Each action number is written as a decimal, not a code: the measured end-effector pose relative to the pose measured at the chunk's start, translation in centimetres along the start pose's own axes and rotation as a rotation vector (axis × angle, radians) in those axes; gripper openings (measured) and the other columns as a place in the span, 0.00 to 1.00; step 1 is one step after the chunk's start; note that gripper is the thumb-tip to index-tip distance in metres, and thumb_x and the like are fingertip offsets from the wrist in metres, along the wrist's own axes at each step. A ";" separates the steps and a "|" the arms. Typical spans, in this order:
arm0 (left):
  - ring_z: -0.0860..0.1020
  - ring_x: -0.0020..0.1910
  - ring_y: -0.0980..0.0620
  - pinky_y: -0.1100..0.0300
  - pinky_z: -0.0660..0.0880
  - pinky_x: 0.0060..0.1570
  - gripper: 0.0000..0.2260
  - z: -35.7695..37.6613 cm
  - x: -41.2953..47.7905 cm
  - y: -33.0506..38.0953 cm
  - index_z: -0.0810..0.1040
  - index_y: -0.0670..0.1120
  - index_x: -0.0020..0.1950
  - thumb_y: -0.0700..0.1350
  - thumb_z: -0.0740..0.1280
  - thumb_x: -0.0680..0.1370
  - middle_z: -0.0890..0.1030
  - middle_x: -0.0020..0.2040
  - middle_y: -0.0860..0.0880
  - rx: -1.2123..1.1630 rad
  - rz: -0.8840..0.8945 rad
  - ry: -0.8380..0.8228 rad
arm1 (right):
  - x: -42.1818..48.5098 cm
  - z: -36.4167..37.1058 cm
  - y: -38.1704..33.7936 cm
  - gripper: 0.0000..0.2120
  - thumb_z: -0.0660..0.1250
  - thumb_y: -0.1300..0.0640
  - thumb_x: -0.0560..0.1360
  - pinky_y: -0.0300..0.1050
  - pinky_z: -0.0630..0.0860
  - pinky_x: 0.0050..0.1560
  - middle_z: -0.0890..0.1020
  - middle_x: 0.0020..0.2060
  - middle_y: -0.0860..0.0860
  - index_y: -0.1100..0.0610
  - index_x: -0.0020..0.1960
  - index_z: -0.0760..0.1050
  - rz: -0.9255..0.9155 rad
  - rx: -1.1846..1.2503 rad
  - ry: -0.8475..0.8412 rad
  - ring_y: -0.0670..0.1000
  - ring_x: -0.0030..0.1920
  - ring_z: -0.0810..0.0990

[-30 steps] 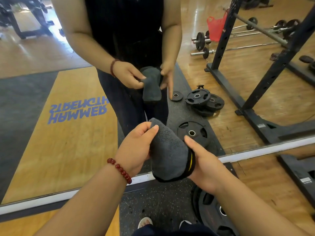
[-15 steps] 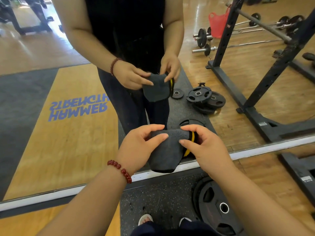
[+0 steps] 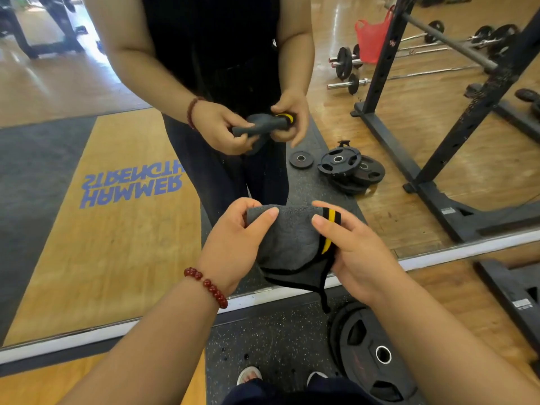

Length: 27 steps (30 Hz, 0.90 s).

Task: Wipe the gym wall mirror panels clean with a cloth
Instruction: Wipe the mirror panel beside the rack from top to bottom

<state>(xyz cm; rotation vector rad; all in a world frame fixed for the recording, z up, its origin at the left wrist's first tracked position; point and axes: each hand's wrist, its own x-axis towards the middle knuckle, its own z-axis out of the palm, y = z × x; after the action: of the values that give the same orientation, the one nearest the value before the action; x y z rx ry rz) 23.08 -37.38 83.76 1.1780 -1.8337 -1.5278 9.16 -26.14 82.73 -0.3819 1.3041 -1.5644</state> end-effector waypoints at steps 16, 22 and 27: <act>0.80 0.53 0.60 0.55 0.79 0.57 0.12 -0.8 0.1 1.2 0.76 0.56 0.58 0.44 0.70 0.78 0.81 0.56 0.56 0.052 0.203 0.064 | -1.1 2.6 -1.8 0.09 0.66 0.65 0.78 0.58 0.80 0.55 0.86 0.50 0.55 0.56 0.54 0.82 -0.042 0.103 0.103 0.56 0.53 0.85; 0.75 0.60 0.52 0.63 0.67 0.65 0.15 -2.6 1.1 4.8 0.76 0.44 0.64 0.46 0.63 0.80 0.77 0.58 0.51 0.565 0.848 0.314 | -1.7 4.5 -4.6 0.08 0.67 0.58 0.80 0.41 0.79 0.50 0.85 0.43 0.46 0.48 0.54 0.81 -0.742 -0.535 0.371 0.45 0.46 0.82; 0.75 0.59 0.43 0.55 0.69 0.62 0.14 -4.7 2.3 9.7 0.78 0.39 0.62 0.42 0.64 0.78 0.78 0.59 0.42 0.753 1.125 0.501 | -0.7 6.5 -8.9 0.17 0.64 0.66 0.76 0.25 0.68 0.54 0.84 0.50 0.53 0.61 0.64 0.78 -1.253 -0.846 0.620 0.47 0.51 0.79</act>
<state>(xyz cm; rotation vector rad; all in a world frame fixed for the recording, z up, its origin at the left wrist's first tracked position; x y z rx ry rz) 22.58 -41.81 93.87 0.4602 -2.1101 0.0808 10.03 -30.06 93.00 -1.5631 2.4632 -2.0981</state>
